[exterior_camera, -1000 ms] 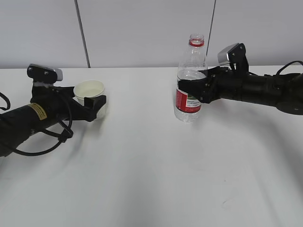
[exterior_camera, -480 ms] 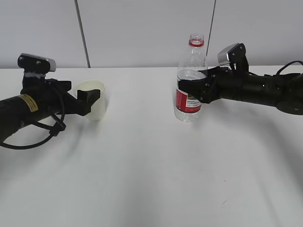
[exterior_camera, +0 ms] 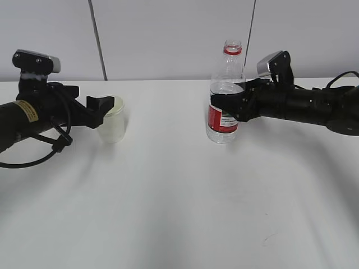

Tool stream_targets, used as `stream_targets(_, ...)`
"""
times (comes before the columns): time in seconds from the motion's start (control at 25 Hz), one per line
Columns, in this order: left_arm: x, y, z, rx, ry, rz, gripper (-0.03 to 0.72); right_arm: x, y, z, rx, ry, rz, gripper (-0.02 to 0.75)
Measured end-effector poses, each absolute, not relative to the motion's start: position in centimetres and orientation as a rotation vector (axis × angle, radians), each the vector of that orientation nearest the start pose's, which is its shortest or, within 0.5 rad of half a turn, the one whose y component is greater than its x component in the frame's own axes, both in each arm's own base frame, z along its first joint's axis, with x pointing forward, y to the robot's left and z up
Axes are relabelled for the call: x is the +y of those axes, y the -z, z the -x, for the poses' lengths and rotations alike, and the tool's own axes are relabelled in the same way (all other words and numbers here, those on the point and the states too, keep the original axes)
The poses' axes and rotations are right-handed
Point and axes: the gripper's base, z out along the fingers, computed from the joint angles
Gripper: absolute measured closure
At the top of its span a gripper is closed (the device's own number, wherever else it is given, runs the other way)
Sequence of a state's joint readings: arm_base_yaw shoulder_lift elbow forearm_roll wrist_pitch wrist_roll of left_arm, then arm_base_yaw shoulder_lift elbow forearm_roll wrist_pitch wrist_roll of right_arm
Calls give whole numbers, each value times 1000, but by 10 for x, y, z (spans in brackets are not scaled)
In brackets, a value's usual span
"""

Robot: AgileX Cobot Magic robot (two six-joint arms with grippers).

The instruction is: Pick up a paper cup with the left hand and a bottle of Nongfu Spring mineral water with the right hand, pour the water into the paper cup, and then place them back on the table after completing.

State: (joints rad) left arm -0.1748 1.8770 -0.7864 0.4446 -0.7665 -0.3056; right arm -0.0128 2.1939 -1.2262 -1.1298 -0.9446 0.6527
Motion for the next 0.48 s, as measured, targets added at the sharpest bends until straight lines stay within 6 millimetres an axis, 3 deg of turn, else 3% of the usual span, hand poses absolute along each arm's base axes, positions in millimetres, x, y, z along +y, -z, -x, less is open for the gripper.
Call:
stream_targets(0.16,-88,-156,-348,1836,379,-393,97,61,-129,-432,1694,-606,737,256)
stream_targets(0.36,-88,-155,-348,1844,376,-393,97,61,-129,-432,1704,-612,724,146)
stream_targets(0.48,-88,-155,-348,1844,376,-393,97,60,-128,-432,1722,-610,718,118)
